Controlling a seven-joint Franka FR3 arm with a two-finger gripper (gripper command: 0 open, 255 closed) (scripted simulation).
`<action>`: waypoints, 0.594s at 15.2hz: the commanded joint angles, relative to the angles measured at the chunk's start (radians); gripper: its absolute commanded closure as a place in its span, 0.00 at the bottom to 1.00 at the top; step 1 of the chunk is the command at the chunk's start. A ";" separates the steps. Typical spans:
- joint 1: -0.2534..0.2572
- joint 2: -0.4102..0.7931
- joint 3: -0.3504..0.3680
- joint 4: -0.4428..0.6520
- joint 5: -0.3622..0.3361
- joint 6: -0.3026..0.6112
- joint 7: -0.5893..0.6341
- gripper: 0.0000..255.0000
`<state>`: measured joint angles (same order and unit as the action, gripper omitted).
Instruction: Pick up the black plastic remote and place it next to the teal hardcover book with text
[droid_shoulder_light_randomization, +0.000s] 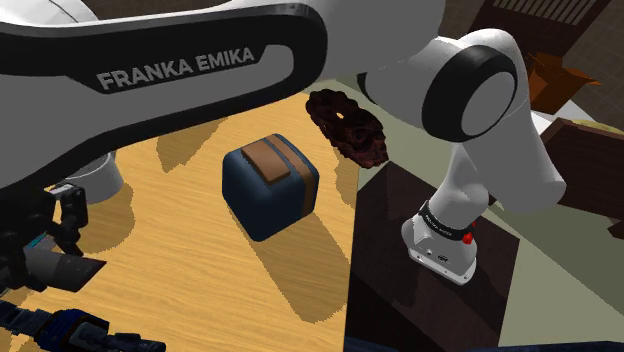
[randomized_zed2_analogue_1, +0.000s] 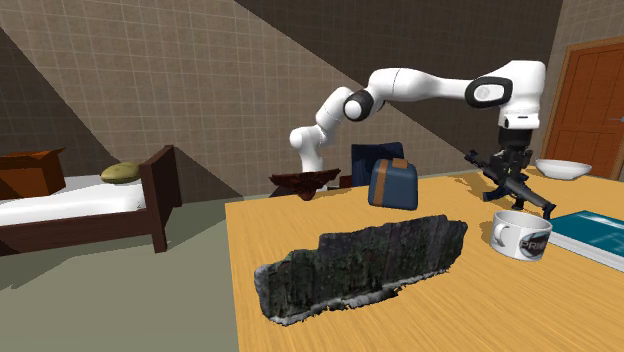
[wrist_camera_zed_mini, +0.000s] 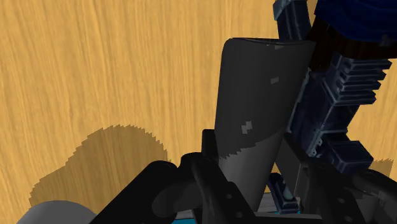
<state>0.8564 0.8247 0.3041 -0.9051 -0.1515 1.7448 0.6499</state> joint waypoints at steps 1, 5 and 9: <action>0.007 0.016 -0.002 0.009 -0.003 0.008 0.005 1.00; -0.001 0.013 -0.002 -0.053 -0.004 0.065 0.007 1.00; -0.007 0.016 -0.004 -0.102 -0.005 0.116 0.008 1.00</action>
<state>0.8528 0.8342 0.3045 -0.9703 -0.1538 1.8413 0.6523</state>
